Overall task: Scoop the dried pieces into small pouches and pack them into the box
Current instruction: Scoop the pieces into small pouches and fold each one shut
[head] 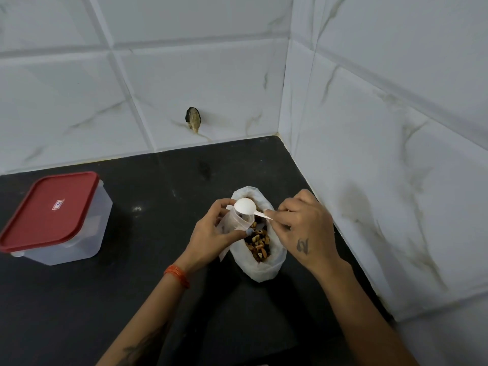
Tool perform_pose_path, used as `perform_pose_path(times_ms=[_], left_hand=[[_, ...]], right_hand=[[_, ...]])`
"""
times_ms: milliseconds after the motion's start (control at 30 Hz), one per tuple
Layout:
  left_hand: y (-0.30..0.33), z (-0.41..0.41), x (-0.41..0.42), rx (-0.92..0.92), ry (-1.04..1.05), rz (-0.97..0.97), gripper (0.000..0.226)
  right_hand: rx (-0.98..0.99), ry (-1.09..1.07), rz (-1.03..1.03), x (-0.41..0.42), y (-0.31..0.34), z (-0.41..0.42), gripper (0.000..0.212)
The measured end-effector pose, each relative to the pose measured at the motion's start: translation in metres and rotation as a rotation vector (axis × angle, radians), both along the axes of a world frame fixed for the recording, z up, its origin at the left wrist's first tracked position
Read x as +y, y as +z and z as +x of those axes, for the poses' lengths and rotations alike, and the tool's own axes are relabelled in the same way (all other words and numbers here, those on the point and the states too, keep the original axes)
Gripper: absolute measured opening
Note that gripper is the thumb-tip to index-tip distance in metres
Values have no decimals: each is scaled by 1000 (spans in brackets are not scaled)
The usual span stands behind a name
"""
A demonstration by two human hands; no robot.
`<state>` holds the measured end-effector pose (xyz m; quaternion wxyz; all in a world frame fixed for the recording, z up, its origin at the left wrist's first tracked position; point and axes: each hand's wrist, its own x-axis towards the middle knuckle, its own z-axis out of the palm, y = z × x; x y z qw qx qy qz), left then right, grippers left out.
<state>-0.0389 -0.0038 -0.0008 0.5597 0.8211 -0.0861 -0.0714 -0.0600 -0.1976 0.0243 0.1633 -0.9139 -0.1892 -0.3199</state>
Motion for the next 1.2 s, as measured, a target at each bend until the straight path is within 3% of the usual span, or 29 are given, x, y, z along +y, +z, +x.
perform_pose_path(times_ms=[133, 267, 367, 467, 600, 667, 900, 1000, 1200], left_hand=[[-2, -1, -1, 9, 14, -55, 56], [-4, -1, 0, 4, 21, -69, 57], [-5, -3, 3, 4, 56, -84, 58], [-9, -7, 7, 16, 154, -101, 52], [-20, -11, 13, 136, 225, -116, 55], [-24, -12, 14, 201, 207, -116, 61], [-25, -13, 8, 387, 135, -263, 54], [-24, -14, 5, 413, 142, -311, 43], [-23, -13, 3, 436, 139, -380, 41]], right_hand=[[219, 1, 175, 0, -4, 1, 7], [588, 1, 644, 0, -4, 0, 10], [710, -56, 935, -3, -4, -1, 4], [726, -147, 811, -10, -12, 0, 10], [721, -263, 294, -8, -27, -3, 20], [719, -267, 140, -1, -29, -4, 21], [748, -222, -43, 18, -35, 12, 24], [858, -199, 74, 19, -36, 21, 20], [1189, -183, 724, 6, -30, 31, 12]])
